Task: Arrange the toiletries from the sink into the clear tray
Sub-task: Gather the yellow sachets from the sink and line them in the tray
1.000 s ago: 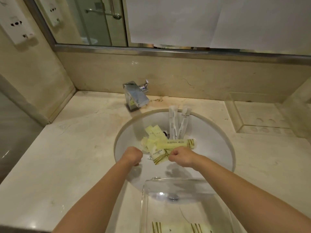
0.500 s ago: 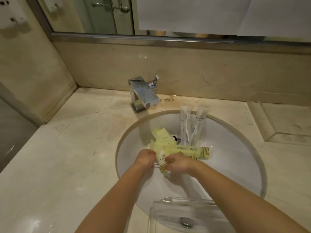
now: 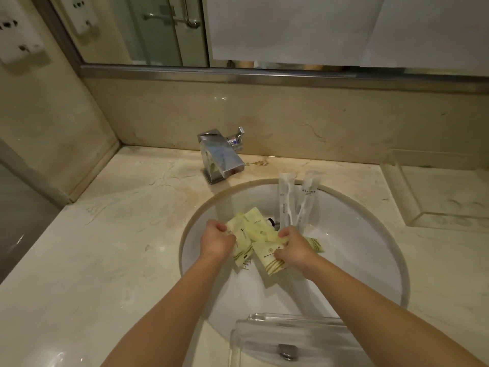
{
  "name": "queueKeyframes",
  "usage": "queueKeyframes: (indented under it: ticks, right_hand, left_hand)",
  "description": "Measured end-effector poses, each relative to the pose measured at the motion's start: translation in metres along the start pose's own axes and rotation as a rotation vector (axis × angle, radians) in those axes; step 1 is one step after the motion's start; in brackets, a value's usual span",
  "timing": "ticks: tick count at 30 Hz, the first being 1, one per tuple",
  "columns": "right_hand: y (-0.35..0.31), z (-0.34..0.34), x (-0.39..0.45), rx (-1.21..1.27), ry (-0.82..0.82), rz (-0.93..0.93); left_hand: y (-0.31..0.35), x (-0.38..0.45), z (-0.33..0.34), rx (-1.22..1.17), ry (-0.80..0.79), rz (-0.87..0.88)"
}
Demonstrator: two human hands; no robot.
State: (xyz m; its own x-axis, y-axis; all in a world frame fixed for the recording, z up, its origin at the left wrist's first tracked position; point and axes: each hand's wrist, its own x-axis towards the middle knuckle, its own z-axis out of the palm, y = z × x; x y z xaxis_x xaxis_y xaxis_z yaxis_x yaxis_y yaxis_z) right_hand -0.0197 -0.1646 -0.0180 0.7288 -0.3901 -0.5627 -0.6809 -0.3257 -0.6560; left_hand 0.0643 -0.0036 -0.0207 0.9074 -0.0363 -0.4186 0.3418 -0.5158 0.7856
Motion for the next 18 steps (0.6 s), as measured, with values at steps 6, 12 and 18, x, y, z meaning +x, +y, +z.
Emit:
queueKeyframes:
  ticks: [6, 12, 18]
  right_hand:
    - [-0.001, -0.011, -0.019, 0.148, -0.051, -0.015]
    - [-0.003, -0.024, -0.041, 0.183, -0.013, -0.039]
    - [-0.004, -0.035, -0.069, 0.370, -0.016, -0.070]
  left_hand:
    - [0.016, -0.013, -0.012, -0.110, -0.082, -0.018]
    - [0.020, -0.033, -0.018, -0.140, -0.195, 0.044]
    - [0.031, -0.066, -0.027, -0.162, -0.363, 0.177]
